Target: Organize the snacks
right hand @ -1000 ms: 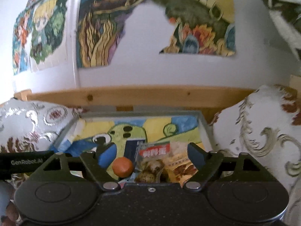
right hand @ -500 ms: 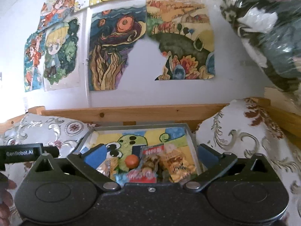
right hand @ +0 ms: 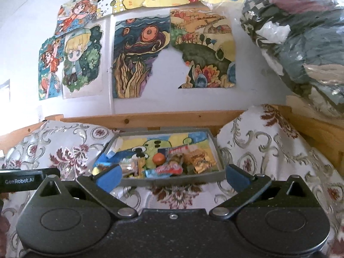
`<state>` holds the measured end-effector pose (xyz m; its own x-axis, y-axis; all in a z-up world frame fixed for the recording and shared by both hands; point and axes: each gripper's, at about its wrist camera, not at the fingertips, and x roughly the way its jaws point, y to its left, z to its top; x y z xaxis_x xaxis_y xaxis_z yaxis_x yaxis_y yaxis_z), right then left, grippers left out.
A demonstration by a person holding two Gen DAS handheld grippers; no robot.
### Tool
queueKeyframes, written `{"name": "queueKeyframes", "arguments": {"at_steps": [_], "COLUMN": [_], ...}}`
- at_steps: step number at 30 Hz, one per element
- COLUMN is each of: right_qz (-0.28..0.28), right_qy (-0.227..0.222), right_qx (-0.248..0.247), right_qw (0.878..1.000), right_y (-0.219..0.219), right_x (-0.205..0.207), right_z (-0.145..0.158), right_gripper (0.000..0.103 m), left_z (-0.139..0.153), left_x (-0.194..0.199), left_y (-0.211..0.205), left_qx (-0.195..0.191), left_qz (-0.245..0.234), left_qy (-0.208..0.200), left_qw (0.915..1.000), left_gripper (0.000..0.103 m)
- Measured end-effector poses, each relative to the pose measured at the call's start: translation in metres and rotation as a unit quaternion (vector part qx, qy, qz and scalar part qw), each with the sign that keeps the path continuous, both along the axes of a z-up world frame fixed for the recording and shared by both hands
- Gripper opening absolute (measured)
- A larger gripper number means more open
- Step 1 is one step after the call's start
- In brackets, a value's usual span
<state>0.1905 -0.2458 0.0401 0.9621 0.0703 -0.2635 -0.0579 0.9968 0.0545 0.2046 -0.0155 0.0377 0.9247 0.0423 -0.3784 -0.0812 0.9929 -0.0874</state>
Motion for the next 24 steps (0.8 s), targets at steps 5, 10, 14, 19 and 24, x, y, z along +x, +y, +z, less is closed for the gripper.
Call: {"name": "queueKeyframes", "arguments": {"at_steps": [5,10,14,19,24], "right_qz": [-0.003,-0.002,-0.004,-0.007,-0.01], "right_qy": [0.014,0.031,0.037,0.041,0.044], "right_qx": [0.001,-0.002,-0.003,0.003,0.006], "right_qw": [1.0,1.0,0.999,0.999,0.999], "right_y": [0.002,0.005,0.005,0.002,0.001], "right_x": [-0.022,-0.035,-0.039,-0.038,-0.038], "right_z": [-0.012,-0.025,-0.029,-0.032,-0.034], "right_gripper": [0.102,0.102,0.102,0.102,0.102], "left_z": [-0.012,-0.022,-0.027,-0.03,-0.03], "left_x": [-0.021,-0.034,-0.041,-0.046,-0.045], "left_y": [0.006,0.011,0.013,0.014,0.013], "left_qx": [0.003,0.008,0.009,0.012,0.015], "left_qz": [0.008,0.015,0.018,0.018,0.018], "left_qy": [0.013,0.022,0.027,0.029,0.03], "left_qw": [0.9999,0.9996,0.9994,0.9993,0.9993], "left_gripper": [0.103,0.103,0.103,0.103,0.103]}}
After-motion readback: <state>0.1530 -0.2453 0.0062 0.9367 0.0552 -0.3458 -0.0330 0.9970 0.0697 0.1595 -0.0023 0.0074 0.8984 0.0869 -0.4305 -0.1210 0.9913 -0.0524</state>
